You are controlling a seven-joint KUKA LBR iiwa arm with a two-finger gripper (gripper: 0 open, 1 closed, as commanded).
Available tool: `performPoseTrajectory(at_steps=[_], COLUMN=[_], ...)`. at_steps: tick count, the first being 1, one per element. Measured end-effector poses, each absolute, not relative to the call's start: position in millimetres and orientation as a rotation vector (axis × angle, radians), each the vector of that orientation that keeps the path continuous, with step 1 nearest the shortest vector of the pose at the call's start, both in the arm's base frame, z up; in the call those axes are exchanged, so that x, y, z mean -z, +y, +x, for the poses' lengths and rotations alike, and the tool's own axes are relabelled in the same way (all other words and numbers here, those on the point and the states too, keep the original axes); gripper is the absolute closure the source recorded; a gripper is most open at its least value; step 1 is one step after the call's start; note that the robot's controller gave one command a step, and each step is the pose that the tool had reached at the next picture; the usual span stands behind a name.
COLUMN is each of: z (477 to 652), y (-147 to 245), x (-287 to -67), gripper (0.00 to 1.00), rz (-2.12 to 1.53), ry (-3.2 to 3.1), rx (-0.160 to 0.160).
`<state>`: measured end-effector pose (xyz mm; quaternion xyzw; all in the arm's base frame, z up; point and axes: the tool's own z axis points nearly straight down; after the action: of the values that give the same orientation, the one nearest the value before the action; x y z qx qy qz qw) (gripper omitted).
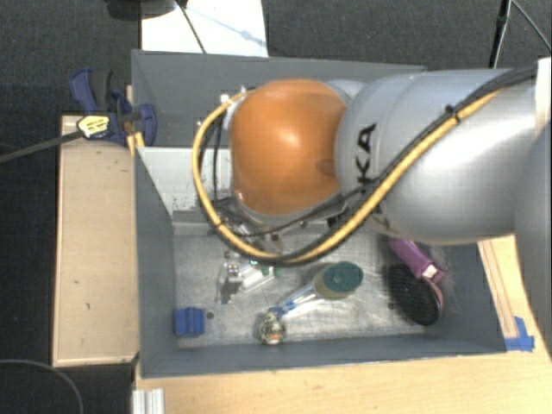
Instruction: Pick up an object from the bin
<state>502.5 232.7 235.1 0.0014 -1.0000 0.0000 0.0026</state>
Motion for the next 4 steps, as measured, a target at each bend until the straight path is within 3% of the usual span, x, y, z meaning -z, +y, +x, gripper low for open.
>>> performPoseTrajectory(at_steps=[1, 2, 3, 4], z=[500.8, 495.6, 481.2, 480.4], y=[248, 171, 93, 97], x=[-70, -80, -117, -116], gripper=[0.0, 0.0, 0.0, 1.0], rz=[0.367, 0.326, 0.51, 0.511], ry=[-3.123, -3.124, -3.1, -3.098], rx=[0.003, -0.005, -0.005, 0.0])
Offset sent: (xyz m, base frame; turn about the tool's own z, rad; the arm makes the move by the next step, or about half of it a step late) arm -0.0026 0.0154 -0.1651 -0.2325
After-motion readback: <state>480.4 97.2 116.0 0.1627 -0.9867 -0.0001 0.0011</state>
